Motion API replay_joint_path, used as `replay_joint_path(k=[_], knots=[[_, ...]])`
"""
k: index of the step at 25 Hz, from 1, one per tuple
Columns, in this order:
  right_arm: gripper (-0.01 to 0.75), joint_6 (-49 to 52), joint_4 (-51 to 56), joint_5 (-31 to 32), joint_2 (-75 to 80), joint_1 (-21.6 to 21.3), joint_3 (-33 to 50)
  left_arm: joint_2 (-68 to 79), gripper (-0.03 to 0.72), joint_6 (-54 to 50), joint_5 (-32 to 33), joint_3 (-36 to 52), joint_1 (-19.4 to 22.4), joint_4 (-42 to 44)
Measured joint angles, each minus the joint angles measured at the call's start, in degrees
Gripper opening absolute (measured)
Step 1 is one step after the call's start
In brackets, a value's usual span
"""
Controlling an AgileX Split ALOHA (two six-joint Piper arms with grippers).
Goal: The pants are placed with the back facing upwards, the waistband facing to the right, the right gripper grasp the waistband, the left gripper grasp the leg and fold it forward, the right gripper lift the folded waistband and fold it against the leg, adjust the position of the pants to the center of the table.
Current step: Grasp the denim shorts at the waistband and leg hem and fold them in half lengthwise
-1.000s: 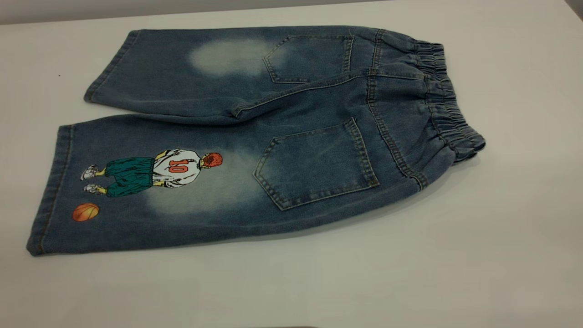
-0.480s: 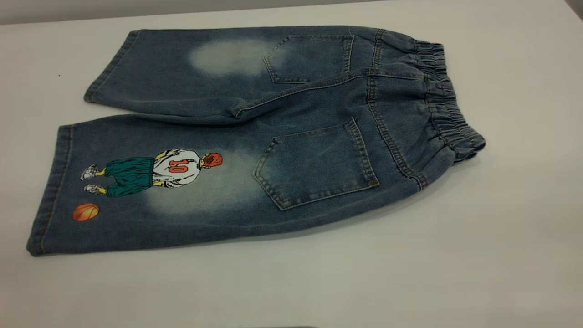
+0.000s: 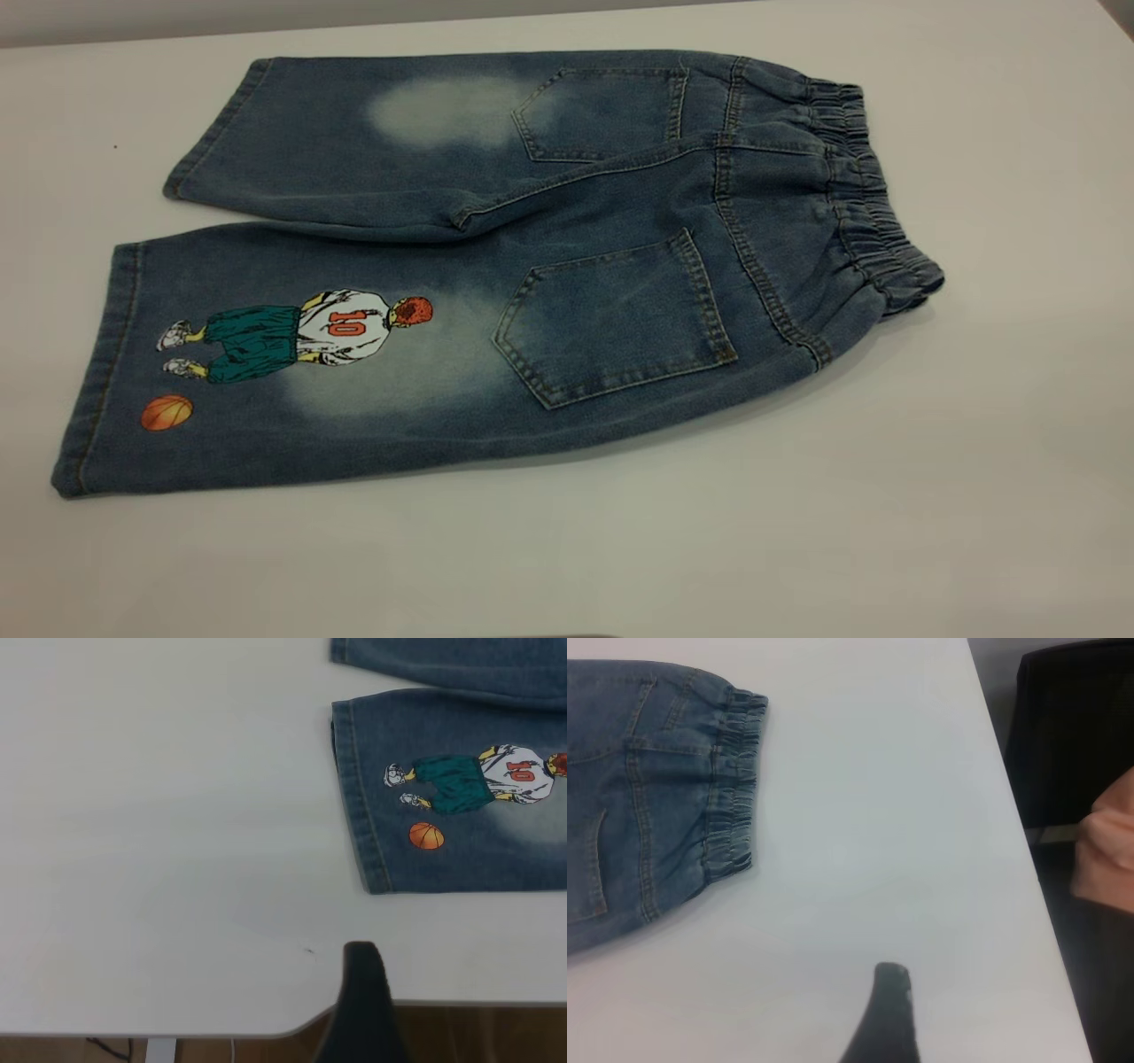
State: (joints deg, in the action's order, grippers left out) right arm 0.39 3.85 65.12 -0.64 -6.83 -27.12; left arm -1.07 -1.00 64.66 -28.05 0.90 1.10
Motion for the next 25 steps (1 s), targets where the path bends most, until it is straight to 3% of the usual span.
replay_joint_path(k=[21, 25], knots=[[0.570, 0.6, 2.6, -0.2, 0.1, 0.0, -0.1, 0.2, 0.514, -0.7, 0.0, 0.0, 0.0, 0.0], [0.570, 2.7, 5.2, -0.9, 3.5, 0.0, -3.0, 6.3, 0.514, -3.1, -1.8, -2.0, 0.0, 0.2]])
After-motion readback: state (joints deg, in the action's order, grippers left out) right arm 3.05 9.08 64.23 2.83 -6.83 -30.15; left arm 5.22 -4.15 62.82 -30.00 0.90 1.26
